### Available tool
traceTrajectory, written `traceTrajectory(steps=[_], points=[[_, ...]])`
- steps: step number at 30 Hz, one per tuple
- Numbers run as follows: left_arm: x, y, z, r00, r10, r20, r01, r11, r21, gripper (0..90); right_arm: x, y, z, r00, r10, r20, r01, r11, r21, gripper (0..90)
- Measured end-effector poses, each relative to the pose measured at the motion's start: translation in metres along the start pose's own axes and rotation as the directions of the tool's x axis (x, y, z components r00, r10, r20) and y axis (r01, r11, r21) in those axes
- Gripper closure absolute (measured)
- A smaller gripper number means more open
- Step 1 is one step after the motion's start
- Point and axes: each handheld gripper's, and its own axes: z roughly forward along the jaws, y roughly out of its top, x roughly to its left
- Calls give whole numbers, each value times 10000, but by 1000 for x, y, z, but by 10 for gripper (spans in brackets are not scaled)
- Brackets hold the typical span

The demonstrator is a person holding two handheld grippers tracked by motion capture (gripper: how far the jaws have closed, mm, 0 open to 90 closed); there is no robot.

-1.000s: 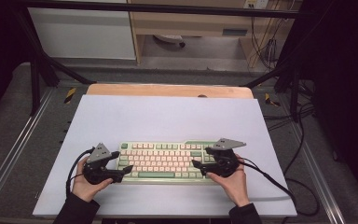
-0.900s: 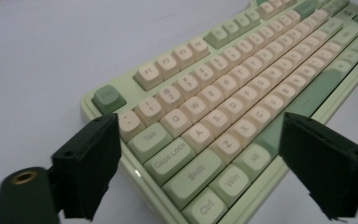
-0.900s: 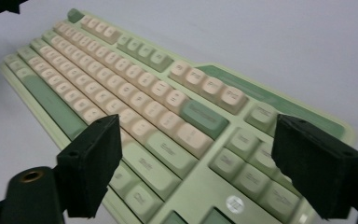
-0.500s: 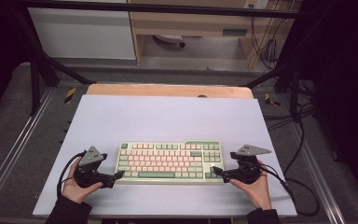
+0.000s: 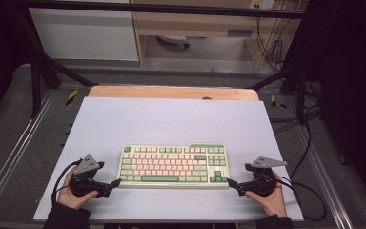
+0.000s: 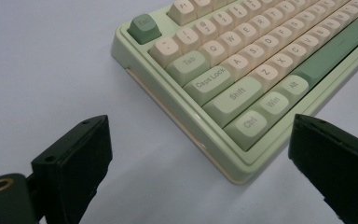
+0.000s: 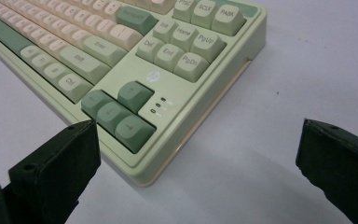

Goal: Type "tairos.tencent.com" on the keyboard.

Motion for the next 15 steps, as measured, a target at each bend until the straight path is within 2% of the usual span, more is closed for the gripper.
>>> traceTrajectory(steps=[3, 15], points=[[2, -2, -1, 9999, -106, -10, 106, 9999, -99, 61, -1, -4, -2, 10000, 9, -73, -9, 10000, 6, 4], [2, -3, -1, 10000, 7, 54, -7, 10000, 3, 60, -2, -7, -3, 9998, -190, -77, 190, 9998, 22, 4]])
